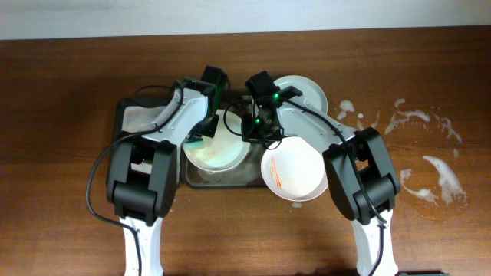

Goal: Clean dirty plates on tray and stack at the side
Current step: 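Scrub the cream plate with the sponge in the left gripper while the right holds it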

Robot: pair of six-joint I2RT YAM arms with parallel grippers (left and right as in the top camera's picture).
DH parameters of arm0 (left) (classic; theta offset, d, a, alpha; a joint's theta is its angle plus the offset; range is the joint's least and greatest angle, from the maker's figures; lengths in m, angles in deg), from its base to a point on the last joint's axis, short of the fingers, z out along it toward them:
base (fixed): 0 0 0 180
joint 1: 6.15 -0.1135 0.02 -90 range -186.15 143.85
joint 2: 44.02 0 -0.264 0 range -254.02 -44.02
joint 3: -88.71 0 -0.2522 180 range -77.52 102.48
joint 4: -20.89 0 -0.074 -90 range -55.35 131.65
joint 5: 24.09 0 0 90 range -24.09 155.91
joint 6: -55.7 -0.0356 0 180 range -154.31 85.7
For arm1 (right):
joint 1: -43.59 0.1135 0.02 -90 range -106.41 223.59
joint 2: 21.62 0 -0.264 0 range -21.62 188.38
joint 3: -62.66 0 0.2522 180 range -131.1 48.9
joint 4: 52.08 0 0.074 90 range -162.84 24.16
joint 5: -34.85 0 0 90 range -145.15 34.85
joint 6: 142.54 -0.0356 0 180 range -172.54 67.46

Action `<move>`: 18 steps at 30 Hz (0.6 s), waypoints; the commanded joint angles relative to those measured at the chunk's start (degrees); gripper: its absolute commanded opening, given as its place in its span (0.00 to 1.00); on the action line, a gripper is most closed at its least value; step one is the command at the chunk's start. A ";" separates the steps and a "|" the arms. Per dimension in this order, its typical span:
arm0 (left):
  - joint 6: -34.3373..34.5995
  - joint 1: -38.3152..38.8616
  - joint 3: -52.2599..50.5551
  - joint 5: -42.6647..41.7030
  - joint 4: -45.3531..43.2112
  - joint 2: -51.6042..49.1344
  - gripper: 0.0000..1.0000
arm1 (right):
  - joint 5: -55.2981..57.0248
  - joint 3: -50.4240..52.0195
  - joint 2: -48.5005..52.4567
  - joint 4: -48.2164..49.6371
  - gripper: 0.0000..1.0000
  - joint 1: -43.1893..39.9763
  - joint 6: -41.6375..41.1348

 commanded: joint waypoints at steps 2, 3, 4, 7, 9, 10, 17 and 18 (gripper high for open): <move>1.11 -2.32 11.28 -9.11 5.31 -1.49 0.00 | 2.12 0.76 0.85 -1.66 0.04 -1.55 -0.76; 0.79 -2.32 11.91 -15.69 5.77 -1.49 0.00 | 0.66 0.76 0.83 -1.27 0.04 -3.26 -1.11; -2.01 -2.32 11.58 -21.88 5.99 -1.53 0.00 | -1.97 0.74 0.83 -0.63 0.04 -4.57 -0.50; -9.81 -2.36 6.64 -25.86 4.35 -1.62 0.00 | -8.85 0.76 0.83 2.27 0.04 -6.97 2.99; -12.59 -2.36 5.11 -29.40 4.31 -1.62 0.00 | -8.83 0.76 0.83 2.43 0.04 -6.56 2.97; -12.96 -2.32 5.01 -31.15 4.28 -1.62 0.00 | -8.85 0.76 0.83 2.47 0.04 -6.51 2.97; -33.75 -2.32 4.66 -46.34 3.54 -9.01 0.00 | -8.81 0.76 0.85 2.38 0.04 -6.54 2.97; -37.99 -2.32 4.66 -47.50 5.66 -9.01 0.00 | -8.81 0.76 0.85 2.40 0.04 -6.54 2.97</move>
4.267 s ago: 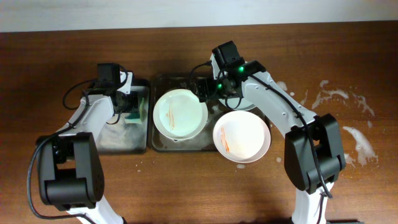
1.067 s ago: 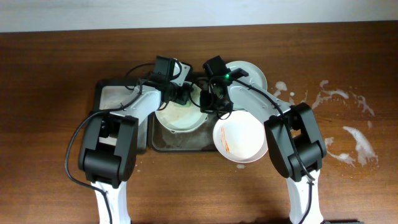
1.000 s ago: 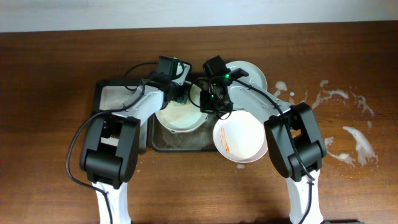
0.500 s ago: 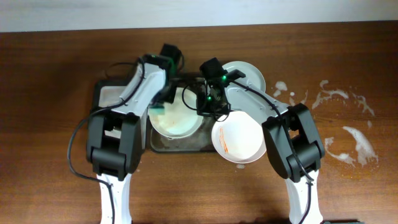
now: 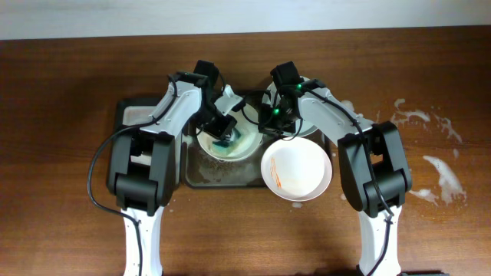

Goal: Clean dirty plates on tray and stack at the side
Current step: 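Scrub the cream plate with the sponge in the left gripper while the right holds it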

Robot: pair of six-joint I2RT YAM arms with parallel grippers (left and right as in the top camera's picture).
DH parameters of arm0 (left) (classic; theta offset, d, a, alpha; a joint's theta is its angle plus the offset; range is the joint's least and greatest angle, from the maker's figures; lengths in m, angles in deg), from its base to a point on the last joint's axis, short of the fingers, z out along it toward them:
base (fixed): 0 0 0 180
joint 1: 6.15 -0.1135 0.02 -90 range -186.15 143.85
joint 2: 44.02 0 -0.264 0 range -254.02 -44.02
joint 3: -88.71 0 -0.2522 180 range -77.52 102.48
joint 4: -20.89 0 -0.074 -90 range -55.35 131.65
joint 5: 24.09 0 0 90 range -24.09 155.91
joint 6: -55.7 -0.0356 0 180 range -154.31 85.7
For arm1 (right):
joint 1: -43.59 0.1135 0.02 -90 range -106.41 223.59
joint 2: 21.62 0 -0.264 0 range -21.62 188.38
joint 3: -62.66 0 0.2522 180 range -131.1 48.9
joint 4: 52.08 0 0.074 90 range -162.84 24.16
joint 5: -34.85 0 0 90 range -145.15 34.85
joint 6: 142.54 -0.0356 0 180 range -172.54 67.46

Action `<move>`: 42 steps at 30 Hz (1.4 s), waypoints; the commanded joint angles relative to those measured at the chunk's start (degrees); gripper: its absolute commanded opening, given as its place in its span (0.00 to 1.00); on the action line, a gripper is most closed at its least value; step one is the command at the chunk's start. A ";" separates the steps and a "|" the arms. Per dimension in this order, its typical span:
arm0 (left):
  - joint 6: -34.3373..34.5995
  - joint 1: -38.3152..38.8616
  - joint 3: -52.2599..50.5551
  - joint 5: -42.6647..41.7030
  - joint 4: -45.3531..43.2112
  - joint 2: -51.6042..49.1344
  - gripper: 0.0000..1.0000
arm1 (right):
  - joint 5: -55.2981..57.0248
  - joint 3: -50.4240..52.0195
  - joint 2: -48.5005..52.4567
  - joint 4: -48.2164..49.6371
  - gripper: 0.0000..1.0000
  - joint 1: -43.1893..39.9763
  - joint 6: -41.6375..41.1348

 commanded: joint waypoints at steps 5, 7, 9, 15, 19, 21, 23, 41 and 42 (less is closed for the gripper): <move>-16.94 -0.02 -0.76 -3.02 7.10 -4.00 0.00 | -2.25 0.20 0.39 0.17 0.04 0.61 0.35; -2.40 -0.26 -0.76 9.27 -0.70 -4.00 0.00 | -2.25 0.20 0.39 -0.04 0.04 0.61 0.37; 16.57 -0.28 -0.76 26.21 -5.60 -4.00 0.00 | -2.21 0.20 0.39 -0.04 0.04 0.61 0.35; 35.12 -0.28 -0.76 43.34 -6.73 -4.00 0.00 | -2.21 0.20 0.39 -0.07 0.04 0.61 0.35; 15.76 -0.02 -0.76 26.93 -0.07 -4.00 0.00 | -2.21 0.20 0.39 -0.07 0.04 0.61 0.35; -0.31 -0.02 -0.76 8.68 0.07 -4.00 0.00 | -2.21 0.20 0.39 -0.07 0.04 0.61 0.35; -6.16 -0.02 -0.76 3.65 0.09 -4.00 0.00 | -2.21 0.20 0.39 -0.09 0.04 0.61 0.37; 26.58 -0.26 -0.76 27.36 -3.78 -3.98 0.00 | -1.18 0.20 0.39 -0.90 0.04 0.61 0.35; 26.58 -0.26 -0.66 27.32 -1.44 -3.98 0.00 | -1.18 0.20 0.39 -0.90 0.04 0.61 0.35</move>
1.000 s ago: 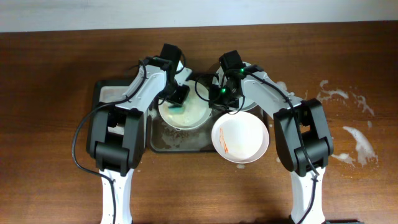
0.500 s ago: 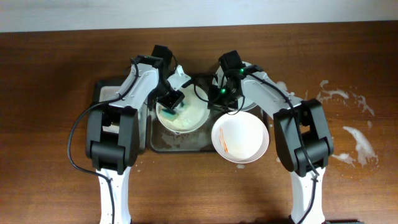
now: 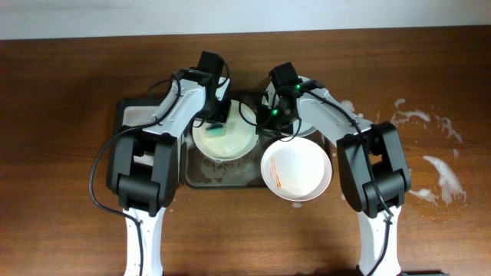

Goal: Clean dirty plates on tray and stack at the side
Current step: 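Scrub the cream plate with the sponge in the left gripper while the right holds it, then lift the cream plate with the right gripper and raise the left gripper away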

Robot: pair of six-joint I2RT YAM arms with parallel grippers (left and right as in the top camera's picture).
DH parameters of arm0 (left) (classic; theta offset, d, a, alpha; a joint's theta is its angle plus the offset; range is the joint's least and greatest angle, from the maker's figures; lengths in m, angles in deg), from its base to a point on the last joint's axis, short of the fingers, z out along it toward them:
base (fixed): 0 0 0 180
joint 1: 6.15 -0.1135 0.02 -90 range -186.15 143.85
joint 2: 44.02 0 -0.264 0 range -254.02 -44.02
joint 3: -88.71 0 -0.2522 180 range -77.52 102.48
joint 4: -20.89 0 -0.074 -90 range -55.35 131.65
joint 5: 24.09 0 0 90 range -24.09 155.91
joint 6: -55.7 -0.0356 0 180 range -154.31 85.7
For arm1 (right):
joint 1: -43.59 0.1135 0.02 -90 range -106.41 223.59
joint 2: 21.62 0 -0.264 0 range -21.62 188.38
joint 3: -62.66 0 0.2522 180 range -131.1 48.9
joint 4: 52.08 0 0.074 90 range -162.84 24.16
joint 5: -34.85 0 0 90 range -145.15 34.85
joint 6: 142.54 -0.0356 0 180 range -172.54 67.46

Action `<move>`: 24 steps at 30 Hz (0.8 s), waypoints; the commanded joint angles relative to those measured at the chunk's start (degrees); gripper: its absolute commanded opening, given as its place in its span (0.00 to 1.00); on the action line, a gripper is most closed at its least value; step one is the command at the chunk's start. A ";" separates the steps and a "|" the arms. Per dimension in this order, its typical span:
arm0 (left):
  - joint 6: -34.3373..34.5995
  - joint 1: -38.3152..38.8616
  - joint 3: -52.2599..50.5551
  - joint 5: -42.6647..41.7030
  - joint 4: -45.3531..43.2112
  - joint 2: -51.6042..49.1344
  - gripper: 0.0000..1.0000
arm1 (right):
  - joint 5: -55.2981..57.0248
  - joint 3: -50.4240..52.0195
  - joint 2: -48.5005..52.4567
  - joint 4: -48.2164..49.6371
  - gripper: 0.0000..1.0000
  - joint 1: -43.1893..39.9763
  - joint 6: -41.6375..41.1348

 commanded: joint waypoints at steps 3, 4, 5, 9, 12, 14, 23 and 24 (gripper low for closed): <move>0.74 -1.22 -1.31 5.33 10.45 -3.80 0.00 | 0.98 0.11 0.37 -0.59 0.04 0.22 0.37; 0.74 -1.22 -0.55 5.27 11.08 -3.80 0.00 | 1.01 0.11 0.37 -0.59 0.04 0.26 0.37; 0.74 -1.22 -0.20 4.87 11.06 -3.80 0.00 | 1.05 0.11 0.37 -0.59 0.04 0.46 0.37; 0.76 -1.20 -0.11 0.98 9.64 -3.82 0.00 | 5.55 0.11 0.37 -0.44 0.04 4.68 -0.33; 0.74 -1.22 -0.11 -0.09 9.18 -3.82 0.00 | 6.62 0.11 0.37 -0.68 0.04 5.86 -1.84; 0.74 -1.22 -0.09 -0.98 9.20 -3.82 0.00 | 6.60 0.11 0.37 -0.63 0.04 5.86 -2.05; -8.02 -1.22 13.16 -15.93 19.54 -3.80 0.00 | 21.68 0.11 -10.05 -5.42 0.04 5.03 -4.92; -9.20 -1.22 15.32 -17.55 21.16 -3.80 0.00 | 21.84 0.11 -10.05 -5.62 0.04 4.98 -4.87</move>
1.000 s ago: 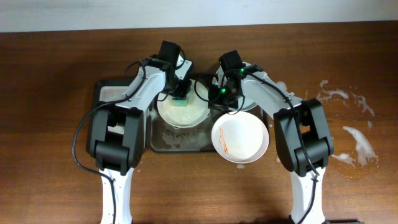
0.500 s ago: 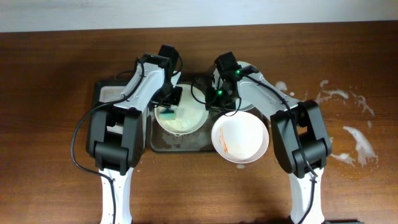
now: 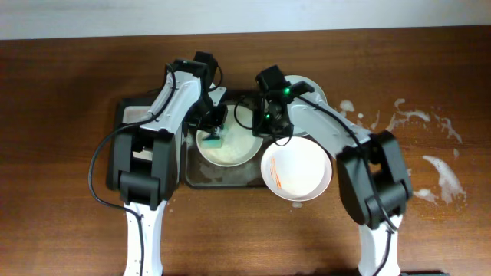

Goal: Clean dirty plates on tray and stack at the side
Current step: 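Lift the cream plate with the right gripper and raise the left gripper away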

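Note:
A white plate (image 3: 234, 146) smeared with pale foam lies in the dark tray (image 3: 201, 178). My left gripper (image 3: 215, 132) is over the plate's left part, shut on a teal sponge (image 3: 215, 139) that presses on it. At the plate's right rim, my right gripper (image 3: 262, 127) looks shut on the edge. A second white plate (image 3: 296, 170) with orange streaks rests over the tray's right edge. A third white plate (image 3: 310, 88) lies behind the right arm, partly hidden.
White splashes of foam (image 3: 418, 123) mark the wooden table to the right. The tray's left end (image 3: 138, 115) shows a pale wet patch. Both arms cross over the tray's back half.
The left gripper and its sponge have moved from the plate's back rim down onto its left part. The right gripper has shifted a little left and the plate sits slightly further right.
At first the sponge was at the left rim of the plate, with the right gripper at its back right. Then the sponge was in the plate's middle, then at its back rim, and now at its left. The right gripper stayed at the rim throughout.

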Robot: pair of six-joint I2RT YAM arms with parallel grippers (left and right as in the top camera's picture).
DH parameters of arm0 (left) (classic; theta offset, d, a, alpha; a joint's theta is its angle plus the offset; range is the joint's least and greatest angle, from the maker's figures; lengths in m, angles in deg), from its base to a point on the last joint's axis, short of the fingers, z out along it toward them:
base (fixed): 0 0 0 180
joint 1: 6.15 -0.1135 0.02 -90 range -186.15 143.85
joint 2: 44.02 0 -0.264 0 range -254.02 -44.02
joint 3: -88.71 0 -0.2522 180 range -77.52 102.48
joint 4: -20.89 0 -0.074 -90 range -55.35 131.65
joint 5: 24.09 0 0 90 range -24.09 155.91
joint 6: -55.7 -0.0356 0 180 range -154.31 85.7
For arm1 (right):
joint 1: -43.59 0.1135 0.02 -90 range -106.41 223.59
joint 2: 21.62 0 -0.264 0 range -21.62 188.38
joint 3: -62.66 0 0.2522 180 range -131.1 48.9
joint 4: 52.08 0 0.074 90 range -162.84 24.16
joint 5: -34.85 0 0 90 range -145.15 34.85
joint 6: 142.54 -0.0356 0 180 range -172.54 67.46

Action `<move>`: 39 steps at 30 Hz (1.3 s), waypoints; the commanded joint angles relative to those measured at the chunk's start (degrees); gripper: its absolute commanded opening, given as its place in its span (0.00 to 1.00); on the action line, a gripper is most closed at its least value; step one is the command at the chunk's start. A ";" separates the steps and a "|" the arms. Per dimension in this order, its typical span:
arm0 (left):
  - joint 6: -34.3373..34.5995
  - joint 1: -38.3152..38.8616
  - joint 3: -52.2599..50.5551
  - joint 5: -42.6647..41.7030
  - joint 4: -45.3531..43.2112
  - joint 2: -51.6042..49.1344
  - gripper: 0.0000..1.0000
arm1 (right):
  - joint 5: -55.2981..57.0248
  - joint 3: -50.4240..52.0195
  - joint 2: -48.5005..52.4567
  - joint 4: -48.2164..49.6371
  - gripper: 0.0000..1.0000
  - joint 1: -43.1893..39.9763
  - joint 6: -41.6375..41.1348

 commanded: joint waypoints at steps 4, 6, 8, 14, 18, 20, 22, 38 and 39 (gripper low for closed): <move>-9.31 -1.14 18.95 -10.78 12.61 -0.76 0.00 | 6.03 0.00 -4.24 -1.25 0.04 0.31 -1.68; -9.29 -3.28 23.54 -10.82 14.93 -0.76 0.00 | 6.14 0.00 -4.24 -1.27 0.04 0.20 -1.68; -9.27 -6.23 25.42 -12.17 16.00 -0.76 0.00 | 6.32 0.00 -4.61 -2.03 0.04 -1.03 -1.57; -9.22 -10.60 25.07 -14.58 15.98 -0.79 0.00 | 35.74 0.00 -17.79 -8.92 0.04 1.84 -1.22; -9.20 -10.60 22.82 -14.58 15.32 -0.79 0.00 | 58.51 0.00 -20.55 -13.46 0.04 13.16 0.48; -9.22 -10.60 21.57 -14.58 15.08 -0.79 0.00 | 69.20 0.35 -19.96 -15.50 0.04 18.91 -3.63; -9.22 -10.60 19.78 -14.58 13.77 -0.79 0.00 | 79.73 1.55 -19.96 -16.92 0.04 24.33 -9.79; -9.22 -10.60 18.14 -14.56 9.22 -0.79 0.00 | 84.39 7.50 -18.34 5.40 0.04 28.59 17.53; -9.22 -10.60 18.14 -14.56 9.11 -0.79 0.00 | 87.71 7.50 -18.34 5.84 0.04 28.59 18.14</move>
